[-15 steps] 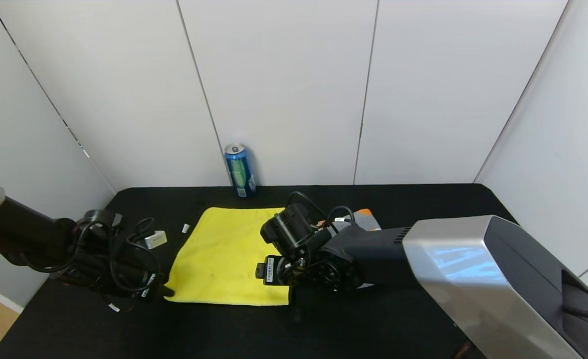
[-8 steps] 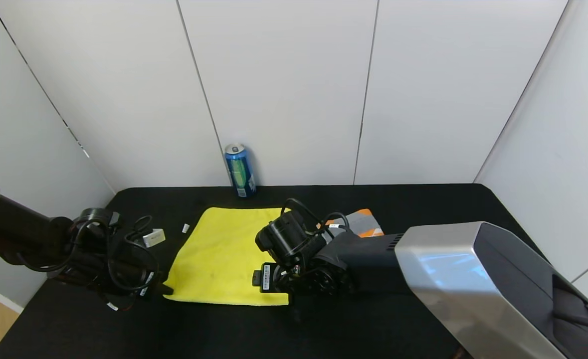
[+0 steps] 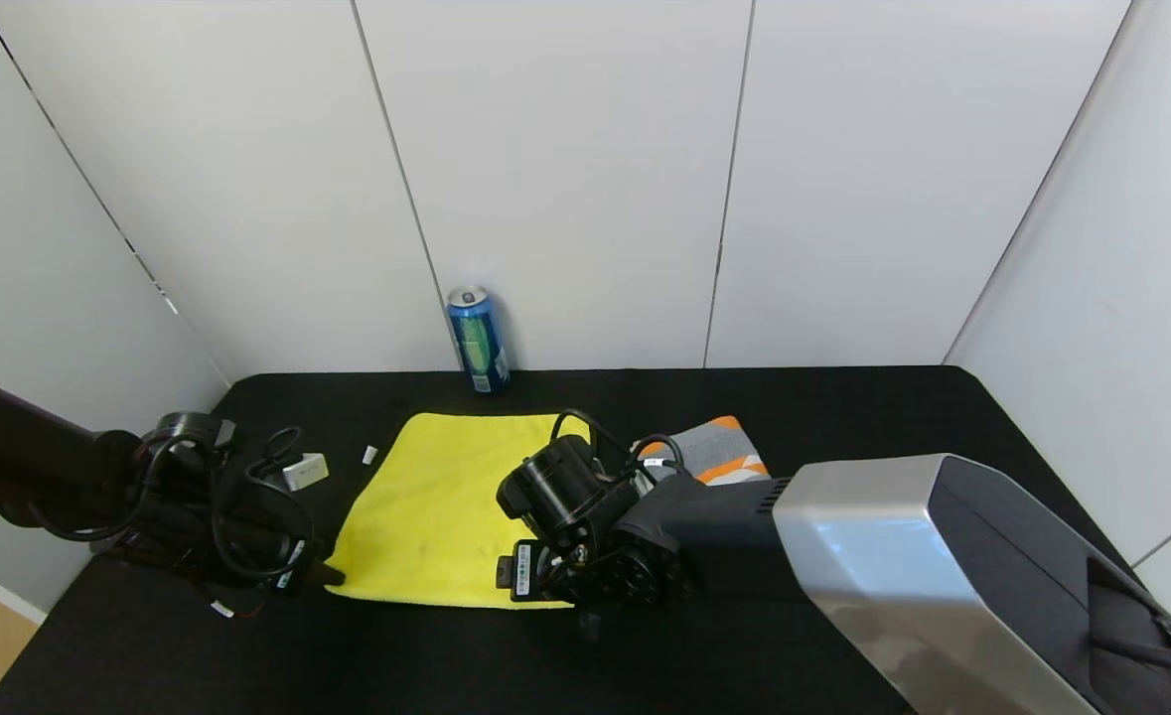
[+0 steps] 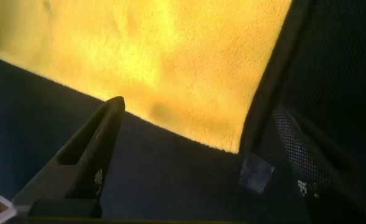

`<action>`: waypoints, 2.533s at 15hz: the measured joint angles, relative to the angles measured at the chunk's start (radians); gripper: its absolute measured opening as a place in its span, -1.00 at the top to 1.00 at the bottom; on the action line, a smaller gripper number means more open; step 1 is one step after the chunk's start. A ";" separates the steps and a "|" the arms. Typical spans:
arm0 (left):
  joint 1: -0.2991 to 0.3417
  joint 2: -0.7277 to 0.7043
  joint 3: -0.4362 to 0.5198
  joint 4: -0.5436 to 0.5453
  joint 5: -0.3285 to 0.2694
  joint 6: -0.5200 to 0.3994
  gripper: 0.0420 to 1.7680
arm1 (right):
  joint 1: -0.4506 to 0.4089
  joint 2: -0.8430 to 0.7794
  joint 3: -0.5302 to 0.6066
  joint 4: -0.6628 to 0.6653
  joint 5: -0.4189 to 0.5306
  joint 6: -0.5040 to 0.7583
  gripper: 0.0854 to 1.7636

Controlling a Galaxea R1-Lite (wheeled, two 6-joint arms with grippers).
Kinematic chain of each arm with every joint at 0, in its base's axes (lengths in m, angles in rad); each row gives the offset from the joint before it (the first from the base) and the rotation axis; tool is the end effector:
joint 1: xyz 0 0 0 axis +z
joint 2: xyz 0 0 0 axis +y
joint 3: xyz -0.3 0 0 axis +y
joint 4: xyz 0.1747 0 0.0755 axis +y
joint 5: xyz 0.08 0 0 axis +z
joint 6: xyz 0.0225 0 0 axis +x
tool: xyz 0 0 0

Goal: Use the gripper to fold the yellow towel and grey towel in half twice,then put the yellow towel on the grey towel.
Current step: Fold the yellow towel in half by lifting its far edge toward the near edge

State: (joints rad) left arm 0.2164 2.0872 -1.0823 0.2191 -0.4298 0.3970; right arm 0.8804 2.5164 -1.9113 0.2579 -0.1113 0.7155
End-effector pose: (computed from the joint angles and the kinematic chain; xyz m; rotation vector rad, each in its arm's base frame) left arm 0.3338 0.0638 0.0594 -0.0389 1.0951 -0.4087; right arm 0.3181 0.3812 0.0605 0.2278 0.9742 0.3998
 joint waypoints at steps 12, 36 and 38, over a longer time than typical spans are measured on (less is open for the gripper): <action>0.001 -0.005 0.000 0.000 0.001 0.000 0.91 | 0.013 0.012 -0.008 -0.001 0.001 0.001 0.93; -0.009 -0.207 0.095 0.004 -0.001 -0.003 0.91 | 0.017 -0.068 0.002 0.129 -0.004 0.027 0.93; -0.003 -0.319 0.164 0.002 -0.001 -0.003 0.91 | 0.050 -0.145 0.058 0.148 -0.011 0.042 0.93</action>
State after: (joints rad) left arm 0.2136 1.7679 -0.9183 0.2215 -0.4309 0.3940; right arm 0.9309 2.3713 -1.8532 0.4055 -0.1221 0.7572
